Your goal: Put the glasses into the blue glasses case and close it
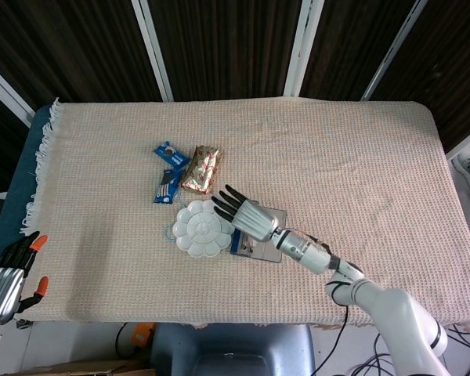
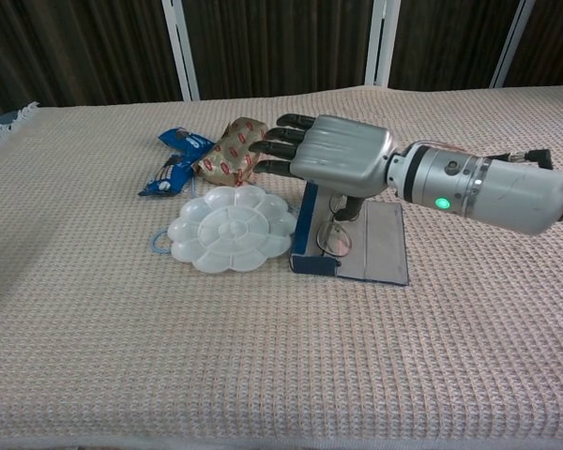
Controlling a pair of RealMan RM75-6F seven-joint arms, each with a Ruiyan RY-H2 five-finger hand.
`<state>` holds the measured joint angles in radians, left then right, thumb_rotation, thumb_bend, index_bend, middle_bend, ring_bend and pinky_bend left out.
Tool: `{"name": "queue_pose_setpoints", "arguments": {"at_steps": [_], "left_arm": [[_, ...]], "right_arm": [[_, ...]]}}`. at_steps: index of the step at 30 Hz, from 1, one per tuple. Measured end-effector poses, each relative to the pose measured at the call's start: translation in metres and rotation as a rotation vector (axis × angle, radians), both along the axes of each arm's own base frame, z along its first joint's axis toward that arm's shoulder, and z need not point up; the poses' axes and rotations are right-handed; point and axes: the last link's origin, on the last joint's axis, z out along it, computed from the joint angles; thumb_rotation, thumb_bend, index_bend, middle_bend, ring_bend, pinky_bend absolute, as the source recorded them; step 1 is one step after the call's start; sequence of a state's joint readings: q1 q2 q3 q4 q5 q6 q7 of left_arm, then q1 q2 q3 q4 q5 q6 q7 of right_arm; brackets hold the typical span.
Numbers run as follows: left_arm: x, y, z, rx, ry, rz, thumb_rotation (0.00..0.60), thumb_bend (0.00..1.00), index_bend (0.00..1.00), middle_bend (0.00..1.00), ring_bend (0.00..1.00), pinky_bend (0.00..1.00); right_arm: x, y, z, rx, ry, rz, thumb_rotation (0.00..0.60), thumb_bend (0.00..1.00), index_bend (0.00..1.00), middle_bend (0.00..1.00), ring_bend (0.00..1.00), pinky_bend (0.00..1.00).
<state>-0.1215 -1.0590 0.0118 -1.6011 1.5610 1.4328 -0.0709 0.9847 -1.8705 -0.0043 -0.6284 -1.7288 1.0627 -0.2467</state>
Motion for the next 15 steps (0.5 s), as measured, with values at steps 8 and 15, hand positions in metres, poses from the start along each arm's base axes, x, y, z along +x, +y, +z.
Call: {"name": "queue_pose_setpoints", "arguments": {"at_steps": [8, 15], "left_arm": [[-0.0003, -0.0008, 0.0010, 0.000, -0.004, -0.001, 0.600, 0.46, 0.00, 0.01, 0.04, 0.12], [-0.0006, -0.0011, 0.0016, -0.001, -0.007, -0.002, 0.600, 0.46, 0.00, 0.01, 0.04, 0.12]], "right_arm": [[0.0050, 0.0009, -0.0059, 0.001, -0.016, 0.003, 0.600, 0.18, 0.23, 0.11, 0.04, 0.16], [0.0085, 0.0006, -0.0070, -0.004, -0.022, 0.011, 0.600, 0.18, 0.23, 0.11, 0.04, 0.17]]}}
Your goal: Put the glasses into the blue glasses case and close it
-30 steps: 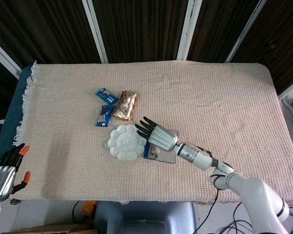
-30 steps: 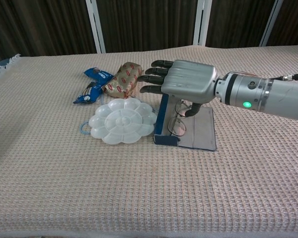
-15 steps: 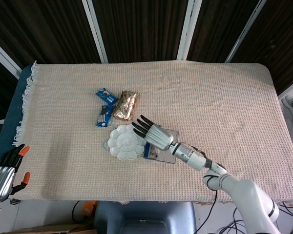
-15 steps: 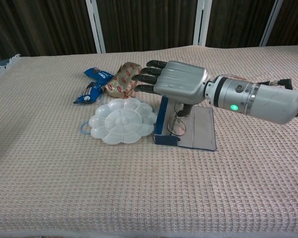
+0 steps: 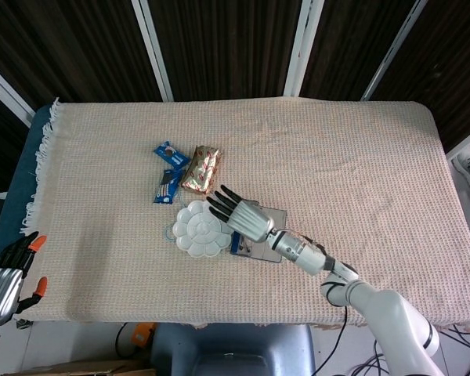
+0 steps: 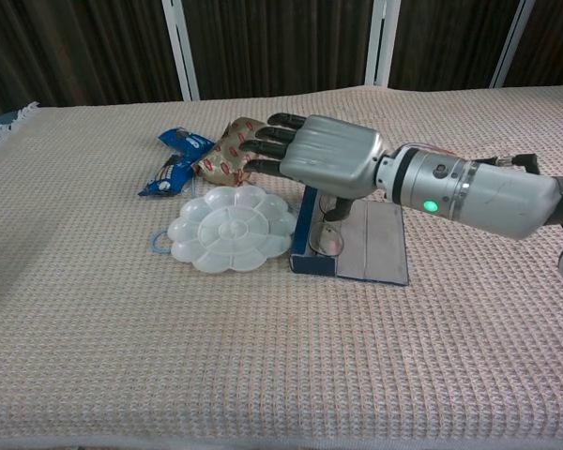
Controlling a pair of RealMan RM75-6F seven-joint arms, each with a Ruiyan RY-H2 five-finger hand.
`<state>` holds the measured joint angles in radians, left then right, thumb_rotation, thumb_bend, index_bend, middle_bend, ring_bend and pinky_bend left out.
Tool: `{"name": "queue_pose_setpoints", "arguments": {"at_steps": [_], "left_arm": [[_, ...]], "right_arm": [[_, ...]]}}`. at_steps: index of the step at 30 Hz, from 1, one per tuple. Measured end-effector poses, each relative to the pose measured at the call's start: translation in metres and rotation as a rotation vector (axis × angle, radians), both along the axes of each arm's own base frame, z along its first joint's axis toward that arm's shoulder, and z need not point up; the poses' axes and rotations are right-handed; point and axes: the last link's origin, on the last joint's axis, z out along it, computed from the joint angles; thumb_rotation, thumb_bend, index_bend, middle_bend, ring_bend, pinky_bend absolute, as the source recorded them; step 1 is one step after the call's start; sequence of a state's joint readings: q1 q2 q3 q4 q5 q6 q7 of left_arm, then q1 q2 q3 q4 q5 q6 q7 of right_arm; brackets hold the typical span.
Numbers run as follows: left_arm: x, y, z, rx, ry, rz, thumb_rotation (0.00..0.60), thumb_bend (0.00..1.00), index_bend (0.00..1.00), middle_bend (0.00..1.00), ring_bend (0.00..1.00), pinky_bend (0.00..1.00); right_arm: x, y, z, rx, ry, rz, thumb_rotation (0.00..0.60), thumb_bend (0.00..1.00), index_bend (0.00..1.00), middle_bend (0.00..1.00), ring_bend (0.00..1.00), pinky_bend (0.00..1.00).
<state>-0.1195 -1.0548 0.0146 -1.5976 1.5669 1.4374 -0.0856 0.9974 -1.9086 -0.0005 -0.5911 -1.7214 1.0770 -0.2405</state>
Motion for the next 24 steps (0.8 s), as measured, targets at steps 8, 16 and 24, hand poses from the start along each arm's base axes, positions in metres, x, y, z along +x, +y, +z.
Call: {"name": "queue_pose_setpoints", "arguments": {"at_steps": [8, 16, 24], "left_arm": [[0.001, 0.000, 0.000, -0.002, -0.001, -0.003, 0.600, 0.46, 0.00, 0.01, 0.04, 0.12], [0.000, -0.001, 0.002, 0.004, -0.010, -0.005, 0.600, 0.46, 0.00, 0.01, 0.04, 0.13], [0.000, -0.001, 0.002, 0.003, -0.007, -0.008, 0.600, 0.46, 0.00, 0.01, 0.04, 0.13]], "right_arm": [[0.006, 0.000, -0.004, -0.011, -0.013, 0.007, 0.600, 0.18, 0.23, 0.11, 0.04, 0.17], [0.013, 0.001, -0.011, -0.016, -0.022, 0.010, 0.600, 0.18, 0.23, 0.11, 0.04, 0.18], [0.013, 0.003, -0.008, -0.013, -0.043, 0.022, 0.600, 0.18, 0.23, 0.11, 0.04, 0.18]]}}
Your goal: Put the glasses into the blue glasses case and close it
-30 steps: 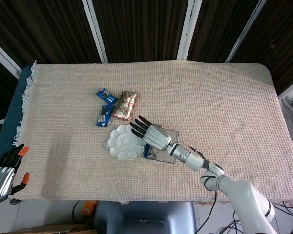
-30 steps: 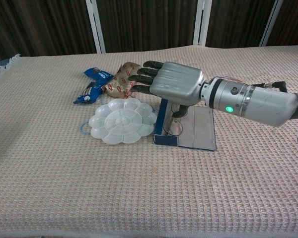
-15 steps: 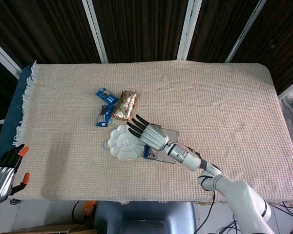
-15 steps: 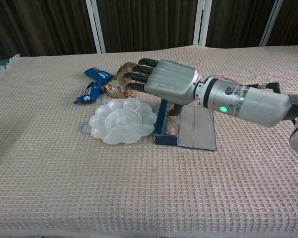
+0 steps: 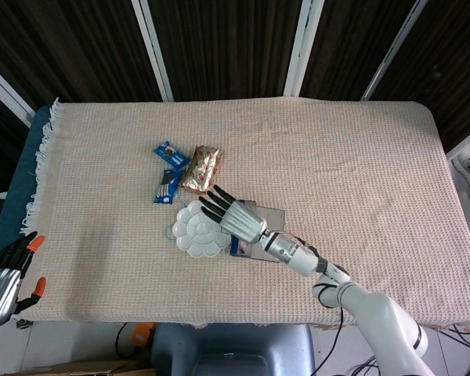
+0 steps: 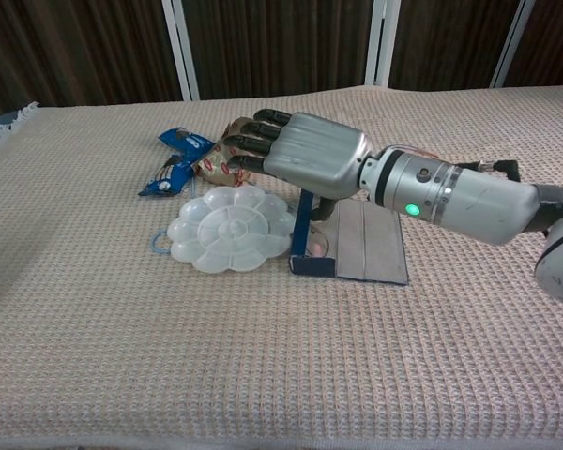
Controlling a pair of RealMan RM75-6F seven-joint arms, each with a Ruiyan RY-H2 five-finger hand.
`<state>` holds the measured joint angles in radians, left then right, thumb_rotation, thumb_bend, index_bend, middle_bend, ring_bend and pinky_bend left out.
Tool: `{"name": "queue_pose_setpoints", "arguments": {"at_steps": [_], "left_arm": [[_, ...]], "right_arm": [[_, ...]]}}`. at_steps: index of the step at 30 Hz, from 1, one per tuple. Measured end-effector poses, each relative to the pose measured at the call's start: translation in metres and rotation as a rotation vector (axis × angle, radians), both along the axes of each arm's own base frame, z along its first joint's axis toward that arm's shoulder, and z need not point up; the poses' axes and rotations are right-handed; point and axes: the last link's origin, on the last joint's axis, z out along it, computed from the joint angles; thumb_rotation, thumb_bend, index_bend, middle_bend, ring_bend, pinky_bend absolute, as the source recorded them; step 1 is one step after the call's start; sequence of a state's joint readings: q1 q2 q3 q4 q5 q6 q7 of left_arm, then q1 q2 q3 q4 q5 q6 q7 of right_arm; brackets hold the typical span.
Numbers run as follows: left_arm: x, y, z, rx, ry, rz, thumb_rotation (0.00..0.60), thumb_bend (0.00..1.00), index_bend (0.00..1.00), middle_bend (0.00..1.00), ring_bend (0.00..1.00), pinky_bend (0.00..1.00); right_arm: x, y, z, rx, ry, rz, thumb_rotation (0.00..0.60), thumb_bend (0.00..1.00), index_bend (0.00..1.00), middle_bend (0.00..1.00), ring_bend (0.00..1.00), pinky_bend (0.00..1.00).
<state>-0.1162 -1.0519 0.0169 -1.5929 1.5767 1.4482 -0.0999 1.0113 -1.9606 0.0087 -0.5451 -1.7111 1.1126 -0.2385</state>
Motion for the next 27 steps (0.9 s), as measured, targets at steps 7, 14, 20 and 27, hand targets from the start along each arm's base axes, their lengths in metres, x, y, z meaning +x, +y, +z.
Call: {"name": "queue_pose_setpoints", "arguments": {"at_steps": [7, 14, 20, 27], "left_arm": [[0.001, -0.001, -0.002, -0.002, 0.006, -0.006, 0.600, 0.46, 0.00, 0.01, 0.04, 0.12], [0.003, -0.002, -0.005, -0.004, 0.013, -0.012, 0.600, 0.46, 0.00, 0.01, 0.04, 0.12], [0.003, 0.001, -0.008, -0.014, 0.026, -0.003, 0.600, 0.46, 0.00, 0.01, 0.04, 0.12], [0.003, 0.003, -0.009, -0.014, 0.033, 0.005, 0.600, 0.46, 0.00, 0.01, 0.04, 0.13]], "right_arm": [[-0.017, 0.011, 0.022, 0.009, -0.056, 0.034, 0.600, 0.18, 0.23, 0.11, 0.04, 0.17], [-0.054, 0.034, 0.053, 0.060, -0.145, 0.013, 0.600, 0.18, 0.37, 0.11, 0.04, 0.14], [-0.082, 0.046, 0.062, 0.142, -0.195, -0.047, 0.600, 0.23, 0.54, 0.13, 0.03, 0.10], [-0.112, 0.042, 0.068, 0.212, -0.195, -0.123, 0.600, 0.28, 0.61, 0.13, 0.02, 0.03]]}}
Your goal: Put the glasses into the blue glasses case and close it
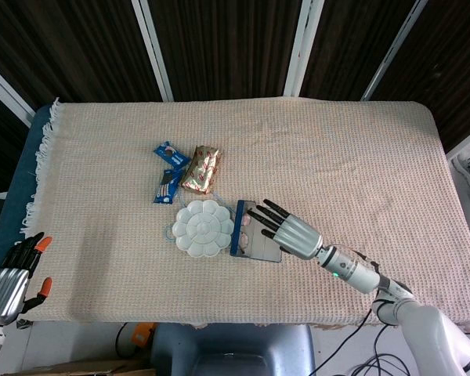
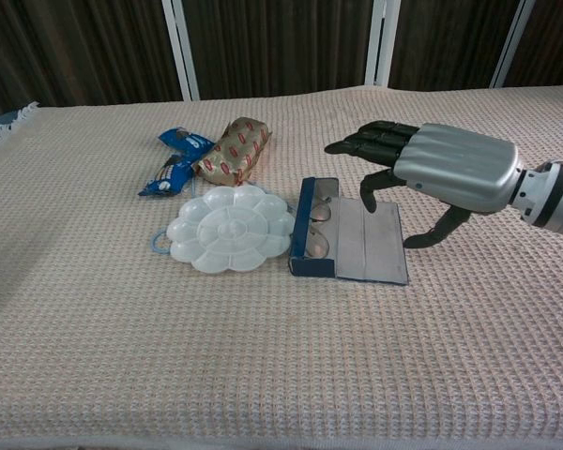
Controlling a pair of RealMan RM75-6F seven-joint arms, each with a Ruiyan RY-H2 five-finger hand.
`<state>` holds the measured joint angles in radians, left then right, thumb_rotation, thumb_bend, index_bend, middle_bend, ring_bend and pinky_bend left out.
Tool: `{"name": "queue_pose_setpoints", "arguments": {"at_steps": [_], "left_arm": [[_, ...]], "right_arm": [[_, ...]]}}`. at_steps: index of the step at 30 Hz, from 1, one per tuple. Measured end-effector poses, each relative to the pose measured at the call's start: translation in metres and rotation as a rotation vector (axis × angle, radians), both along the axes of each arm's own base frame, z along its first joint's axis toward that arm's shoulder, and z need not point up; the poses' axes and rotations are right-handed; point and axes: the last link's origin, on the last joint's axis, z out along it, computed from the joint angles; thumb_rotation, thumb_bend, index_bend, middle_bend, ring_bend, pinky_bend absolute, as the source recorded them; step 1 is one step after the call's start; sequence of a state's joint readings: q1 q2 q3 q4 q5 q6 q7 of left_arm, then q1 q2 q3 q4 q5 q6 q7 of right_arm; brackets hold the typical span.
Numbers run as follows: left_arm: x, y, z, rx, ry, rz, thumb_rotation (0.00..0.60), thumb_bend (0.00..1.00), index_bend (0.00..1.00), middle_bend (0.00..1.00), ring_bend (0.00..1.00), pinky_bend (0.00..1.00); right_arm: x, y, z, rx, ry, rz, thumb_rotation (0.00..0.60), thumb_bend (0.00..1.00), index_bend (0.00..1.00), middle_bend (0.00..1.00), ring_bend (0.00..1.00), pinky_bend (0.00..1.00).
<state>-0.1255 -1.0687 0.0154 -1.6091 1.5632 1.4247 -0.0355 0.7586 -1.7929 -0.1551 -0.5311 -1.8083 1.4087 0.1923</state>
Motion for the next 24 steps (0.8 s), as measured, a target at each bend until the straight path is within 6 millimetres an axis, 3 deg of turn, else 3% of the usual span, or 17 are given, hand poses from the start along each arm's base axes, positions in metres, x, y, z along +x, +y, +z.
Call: {"name": "queue_pose_setpoints", "arguments": {"at_steps": [10, 24], "left_arm": [[0.000, 0.001, -0.001, -0.002, 0.004, 0.004, 0.600, 0.46, 0.00, 0.01, 0.04, 0.12], [0.000, 0.002, -0.001, -0.003, 0.006, 0.004, 0.600, 0.45, 0.00, 0.01, 0.04, 0.12]], "right_arm": [[-0.022, -0.007, 0.006, 0.020, 0.058, -0.024, 0.600, 0.33, 0.64, 0.13, 0.02, 0.03], [-0.025, -0.009, -0.005, 0.047, 0.095, -0.039, 0.600, 0.38, 0.64, 0.14, 0.02, 0.03]]}}
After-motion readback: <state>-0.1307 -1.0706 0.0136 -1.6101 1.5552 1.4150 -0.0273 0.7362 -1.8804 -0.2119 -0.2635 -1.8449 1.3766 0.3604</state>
